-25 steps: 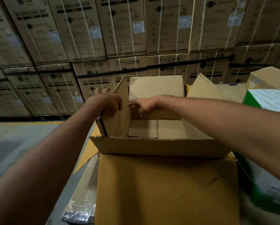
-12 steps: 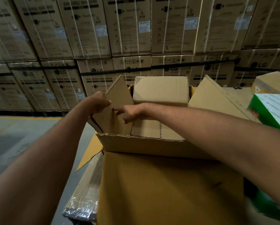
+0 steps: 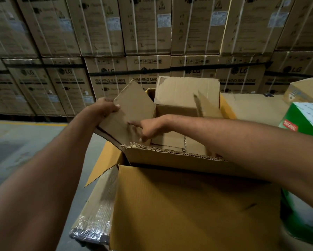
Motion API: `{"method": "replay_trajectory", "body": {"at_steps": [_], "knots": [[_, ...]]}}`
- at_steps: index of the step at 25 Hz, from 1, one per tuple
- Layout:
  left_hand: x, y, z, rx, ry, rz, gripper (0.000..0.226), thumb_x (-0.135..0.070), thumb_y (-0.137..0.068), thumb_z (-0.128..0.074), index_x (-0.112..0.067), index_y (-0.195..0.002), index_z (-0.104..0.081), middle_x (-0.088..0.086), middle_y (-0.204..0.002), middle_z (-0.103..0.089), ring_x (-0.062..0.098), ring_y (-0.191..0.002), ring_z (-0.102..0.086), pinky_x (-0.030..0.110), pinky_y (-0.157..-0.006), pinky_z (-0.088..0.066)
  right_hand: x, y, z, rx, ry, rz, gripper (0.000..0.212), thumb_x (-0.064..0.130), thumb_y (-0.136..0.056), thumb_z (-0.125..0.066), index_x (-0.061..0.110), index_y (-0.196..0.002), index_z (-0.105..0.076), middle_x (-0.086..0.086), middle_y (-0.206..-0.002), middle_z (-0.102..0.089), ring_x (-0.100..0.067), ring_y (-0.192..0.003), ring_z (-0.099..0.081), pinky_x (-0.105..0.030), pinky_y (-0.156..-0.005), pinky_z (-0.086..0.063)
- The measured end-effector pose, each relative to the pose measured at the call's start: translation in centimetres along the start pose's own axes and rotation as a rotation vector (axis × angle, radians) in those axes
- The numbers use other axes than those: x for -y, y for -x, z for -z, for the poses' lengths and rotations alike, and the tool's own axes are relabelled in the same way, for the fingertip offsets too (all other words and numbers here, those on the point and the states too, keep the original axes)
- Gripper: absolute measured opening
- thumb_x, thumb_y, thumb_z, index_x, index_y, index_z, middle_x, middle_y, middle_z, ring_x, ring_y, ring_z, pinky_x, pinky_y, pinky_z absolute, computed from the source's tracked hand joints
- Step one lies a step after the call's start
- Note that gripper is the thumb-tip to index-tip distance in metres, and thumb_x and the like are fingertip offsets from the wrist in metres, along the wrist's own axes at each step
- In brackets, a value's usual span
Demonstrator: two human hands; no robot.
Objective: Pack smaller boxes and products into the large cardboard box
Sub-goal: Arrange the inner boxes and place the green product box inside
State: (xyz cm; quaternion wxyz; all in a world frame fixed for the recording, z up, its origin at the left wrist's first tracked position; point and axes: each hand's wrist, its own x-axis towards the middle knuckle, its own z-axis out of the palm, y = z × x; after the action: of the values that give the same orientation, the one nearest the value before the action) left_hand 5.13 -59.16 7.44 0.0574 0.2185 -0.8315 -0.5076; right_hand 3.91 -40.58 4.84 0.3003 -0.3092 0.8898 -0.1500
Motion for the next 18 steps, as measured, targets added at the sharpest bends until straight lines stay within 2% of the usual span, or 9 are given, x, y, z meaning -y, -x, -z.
{"method": "replay_trajectory", "body": {"at_steps": [3,6,8,9,11,12,14,16,18], "knots": [[0.9,-1.6,-0.4,-0.013,0.056,0.036,0.052,-0.011,-0.097,-0.067,-0.007,-0.146,-0.05,0.016,-0.131,-0.056,0.031,-0.108,-0.06,0.038,-0.085,-0.049,-2.4,0.4,-1.2,0.04,-0.01,-0.071,0.089,0.021,-0.101,-0.065,0.023,-0.166,-0.004,-0.008,-0.17,-0.02,-0.029,-0.153,-0.028,-0.037,-0.119,-0.03],[0.6,-2.4,-1.5,-0.037,-0.016,-0.029,0.046,-0.013,-0.098,-0.066,-0.005,-0.141,-0.052,0.015,-0.122,-0.056,0.035,-0.116,-0.059,0.041,-0.085,-0.049,-6.8,0.8,-2.0,0.127,0.236,-0.292,0.084,0.05,-0.098,-0.063,0.021,-0.164,-0.02,-0.003,-0.17,-0.021,-0.03,-0.153,-0.028,-0.05,-0.125,-0.025],[-0.5,-2.5,-2.4,-0.09,-0.297,-0.144,0.047,-0.016,-0.095,-0.066,-0.008,-0.139,-0.05,0.017,-0.127,-0.056,0.036,-0.122,-0.056,0.044,-0.089,-0.049,-9.0,2.1,-2.3,0.168,0.406,-0.393,0.079,0.059,-0.096,-0.06,0.023,-0.161,-0.031,-0.001,-0.165,-0.034,-0.03,-0.149,-0.037,-0.052,-0.122,-0.031],[-1.2,-2.3,-3.2,-0.141,-0.549,-0.254,0.055,-0.014,-0.093,-0.066,-0.012,-0.144,-0.044,0.02,-0.138,-0.051,0.038,-0.128,-0.051,0.048,-0.097,-0.047,-9.4,2.8,-2.5,0.165,0.476,-0.394,0.073,0.06,-0.097,-0.058,0.022,-0.157,-0.038,-0.001,-0.159,-0.043,-0.029,-0.144,-0.044,-0.049,-0.118,-0.036],[-2.9,-1.0,-5.8,-0.225,-0.997,-0.569,0.074,-0.01,-0.089,-0.066,-0.022,-0.154,-0.034,0.017,-0.156,-0.034,0.038,-0.143,-0.034,0.055,-0.115,-0.032,-9.3,3.7,-2.6,0.144,0.632,-0.362,0.056,0.053,-0.101,-0.055,0.017,-0.144,-0.054,-0.002,-0.133,-0.061,-0.024,-0.122,-0.058,-0.04,-0.102,-0.046],[-4.0,0.1,-7.4,-0.168,-1.099,-0.684,0.073,-0.012,-0.089,-0.067,-0.025,-0.154,-0.036,0.013,-0.158,-0.032,0.036,-0.145,-0.03,0.055,-0.118,-0.028,-8.9,4.3,-2.4,0.142,0.705,-0.357,0.046,0.046,-0.103,-0.055,0.015,-0.136,-0.06,-0.003,-0.119,-0.063,-0.022,-0.109,-0.06,-0.037,-0.093,-0.048],[-5.6,2.1,-11.4,0.132,-1.107,-0.71,0.058,-0.02,-0.093,-0.068,-0.027,-0.146,-0.048,0.007,-0.151,-0.044,0.031,-0.139,-0.041,0.05,-0.115,-0.035,-8.4,5.5,-1.5,0.117,0.816,-0.382,0.029,0.033,-0.103,-0.053,0.012,-0.12,-0.064,-0.005,-0.107,-0.063,-0.021,-0.097,-0.058,-0.034,-0.083,-0.047],[-6.4,3.1,-14.8,0.428,-1.08,-0.619,0.04,-0.016,-0.097,-0.064,-0.018,-0.136,-0.058,0.005,-0.136,-0.059,0.025,-0.123,-0.057,0.04,-0.104,-0.048,-8.5,7.2,-0.4,0.047,0.881,-0.417,0.02,0.031,-0.102,-0.051,0.017,-0.112,-0.061,-0.008,-0.124,-0.06,-0.023,-0.11,-0.055,-0.036,-0.089,-0.047],[-7.1,3.5,-17.2,0.554,-1.067,-0.582,0.026,-0.01,-0.098,-0.06,-0.013,-0.124,-0.064,0.008,-0.127,-0.065,0.022,-0.108,-0.064,0.036,-0.095,-0.054,-8.9,9.2,0.9,-0.092,0.871,-0.472,0.017,0.033,-0.099,-0.057,0.018,-0.107,-0.062,-0.005,-0.134,-0.052,-0.025,-0.122,-0.05,-0.04,-0.096,-0.046]]}}
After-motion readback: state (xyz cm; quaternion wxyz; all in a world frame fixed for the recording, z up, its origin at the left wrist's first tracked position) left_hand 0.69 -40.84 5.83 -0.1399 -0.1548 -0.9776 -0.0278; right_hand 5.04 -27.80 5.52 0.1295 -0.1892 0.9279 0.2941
